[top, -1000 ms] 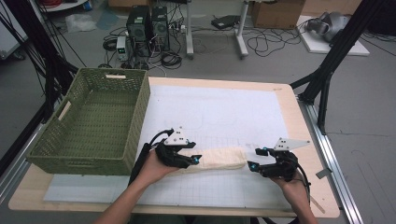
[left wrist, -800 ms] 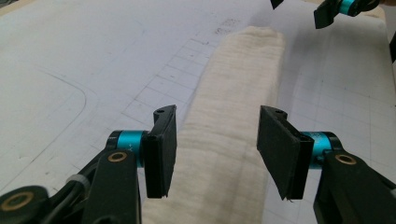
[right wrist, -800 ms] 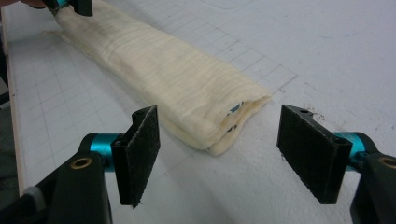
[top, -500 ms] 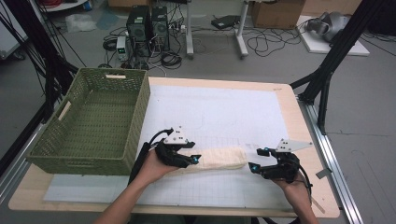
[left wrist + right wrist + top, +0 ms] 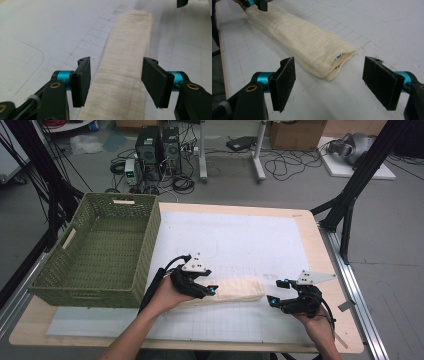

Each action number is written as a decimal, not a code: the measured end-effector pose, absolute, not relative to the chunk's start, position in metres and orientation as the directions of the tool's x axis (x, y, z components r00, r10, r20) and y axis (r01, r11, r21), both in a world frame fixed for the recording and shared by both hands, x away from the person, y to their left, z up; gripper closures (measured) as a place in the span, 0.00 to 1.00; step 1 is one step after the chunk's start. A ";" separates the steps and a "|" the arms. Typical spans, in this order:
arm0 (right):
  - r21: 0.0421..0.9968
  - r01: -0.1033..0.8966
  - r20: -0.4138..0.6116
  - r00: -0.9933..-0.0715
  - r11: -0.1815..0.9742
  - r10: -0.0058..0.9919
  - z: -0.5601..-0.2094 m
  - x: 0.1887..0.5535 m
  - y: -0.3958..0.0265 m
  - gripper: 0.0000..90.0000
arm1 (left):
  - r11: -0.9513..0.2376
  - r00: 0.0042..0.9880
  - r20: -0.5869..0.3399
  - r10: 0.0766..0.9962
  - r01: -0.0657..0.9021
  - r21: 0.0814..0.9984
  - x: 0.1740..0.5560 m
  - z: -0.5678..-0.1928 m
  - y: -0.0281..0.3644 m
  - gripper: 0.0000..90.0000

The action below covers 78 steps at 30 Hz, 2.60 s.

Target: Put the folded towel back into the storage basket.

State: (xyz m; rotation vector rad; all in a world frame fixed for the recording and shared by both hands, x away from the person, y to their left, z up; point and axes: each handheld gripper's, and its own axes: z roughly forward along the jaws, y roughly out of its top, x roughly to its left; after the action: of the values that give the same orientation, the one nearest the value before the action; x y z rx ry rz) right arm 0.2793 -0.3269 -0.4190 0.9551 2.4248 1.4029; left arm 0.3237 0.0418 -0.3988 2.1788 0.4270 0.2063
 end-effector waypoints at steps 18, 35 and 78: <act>0.837 0.425 0.144 -0.779 0.344 0.611 -0.419 0.278 -0.330 0.27 | -0.692 0.939 -0.095 0.330 0.309 0.653 0.333 -0.430 0.030 0.40; 0.841 0.417 0.137 -0.780 0.344 0.610 -0.418 0.278 -0.330 0.27 | -0.702 0.951 -0.056 0.305 0.264 0.661 0.329 -0.435 0.036 0.40; 0.851 0.414 0.142 -0.774 0.324 0.617 -0.416 0.282 -0.334 0.27 | -0.677 0.945 -0.114 0.307 0.301 0.672 0.331 -0.435 0.034 0.41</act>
State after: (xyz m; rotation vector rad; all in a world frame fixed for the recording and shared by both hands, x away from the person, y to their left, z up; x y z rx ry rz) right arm 0.2818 -0.3339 -0.4162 0.9415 2.3792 1.4333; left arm 0.3312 0.0339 -0.4353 2.3535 0.4273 0.0105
